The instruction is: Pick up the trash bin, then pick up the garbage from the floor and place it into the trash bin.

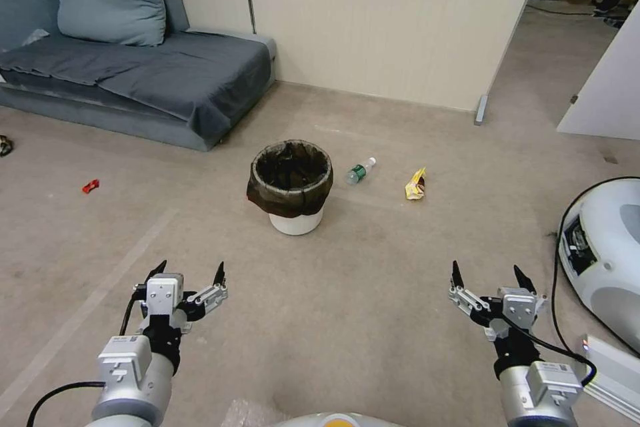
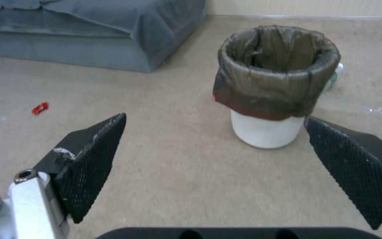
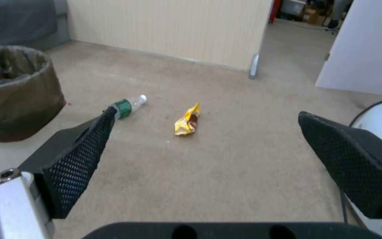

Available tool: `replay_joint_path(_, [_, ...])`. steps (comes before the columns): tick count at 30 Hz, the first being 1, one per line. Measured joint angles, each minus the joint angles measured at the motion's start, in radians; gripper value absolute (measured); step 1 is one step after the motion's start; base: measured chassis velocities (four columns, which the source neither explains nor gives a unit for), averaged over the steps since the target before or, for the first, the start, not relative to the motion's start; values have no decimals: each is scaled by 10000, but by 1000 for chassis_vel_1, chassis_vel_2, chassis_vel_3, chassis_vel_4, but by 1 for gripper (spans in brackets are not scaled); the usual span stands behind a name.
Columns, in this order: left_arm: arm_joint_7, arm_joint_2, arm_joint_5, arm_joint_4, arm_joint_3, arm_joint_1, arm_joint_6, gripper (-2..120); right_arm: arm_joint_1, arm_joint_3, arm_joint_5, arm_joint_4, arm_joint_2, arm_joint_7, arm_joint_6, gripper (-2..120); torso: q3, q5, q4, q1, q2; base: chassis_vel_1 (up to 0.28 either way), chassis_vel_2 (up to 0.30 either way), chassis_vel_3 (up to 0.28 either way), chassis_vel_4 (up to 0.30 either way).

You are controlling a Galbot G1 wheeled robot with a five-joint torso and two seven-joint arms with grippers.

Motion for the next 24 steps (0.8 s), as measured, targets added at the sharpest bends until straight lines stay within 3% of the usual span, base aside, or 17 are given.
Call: replay_joint_path(24, [10,-42,10,0,-13,-13,-10,100,21,26,-136,-14,-1,-7,99,100,1,5,2,2,0,-205,195,200,-203])
